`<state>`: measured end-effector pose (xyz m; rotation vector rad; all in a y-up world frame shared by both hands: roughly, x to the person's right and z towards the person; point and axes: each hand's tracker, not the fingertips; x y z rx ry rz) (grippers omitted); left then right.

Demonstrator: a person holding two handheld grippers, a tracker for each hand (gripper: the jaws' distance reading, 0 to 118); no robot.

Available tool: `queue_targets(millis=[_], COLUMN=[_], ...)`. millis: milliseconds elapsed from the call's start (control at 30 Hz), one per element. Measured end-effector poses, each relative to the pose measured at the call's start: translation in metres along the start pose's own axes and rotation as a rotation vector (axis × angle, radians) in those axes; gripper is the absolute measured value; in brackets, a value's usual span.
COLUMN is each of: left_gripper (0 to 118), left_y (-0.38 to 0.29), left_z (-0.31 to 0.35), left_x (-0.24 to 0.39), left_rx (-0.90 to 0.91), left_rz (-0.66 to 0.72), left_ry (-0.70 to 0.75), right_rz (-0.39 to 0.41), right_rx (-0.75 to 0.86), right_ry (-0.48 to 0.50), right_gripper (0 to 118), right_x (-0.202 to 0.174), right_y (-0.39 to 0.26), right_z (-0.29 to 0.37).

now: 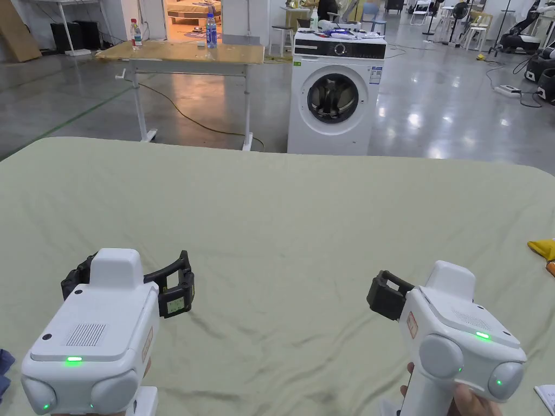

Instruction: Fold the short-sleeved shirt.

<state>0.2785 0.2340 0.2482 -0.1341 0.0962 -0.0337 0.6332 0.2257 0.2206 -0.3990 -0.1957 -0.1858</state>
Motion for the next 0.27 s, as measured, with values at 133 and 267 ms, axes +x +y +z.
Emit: queue_targets(millis=[133,267], left_gripper=[97,97], left_y=[-0.0003,-0.0004], left_z=[0.0000,-0.0001], left_x=[-0.0009,-0.0015], left_rx=[0.001,-0.001], left_rz=[0.001,-0.003], left_ry=[0.001,0.007], right_rz=[0.036,0.060], right_rx=[0.003,0.006], right_ry=[-0.008,-0.018], right_gripper=[104,104], right_x=[-0.0019,-0.0041], right_y=[0.0001,0.0003], right_z=[-0.0009,-0.0020])
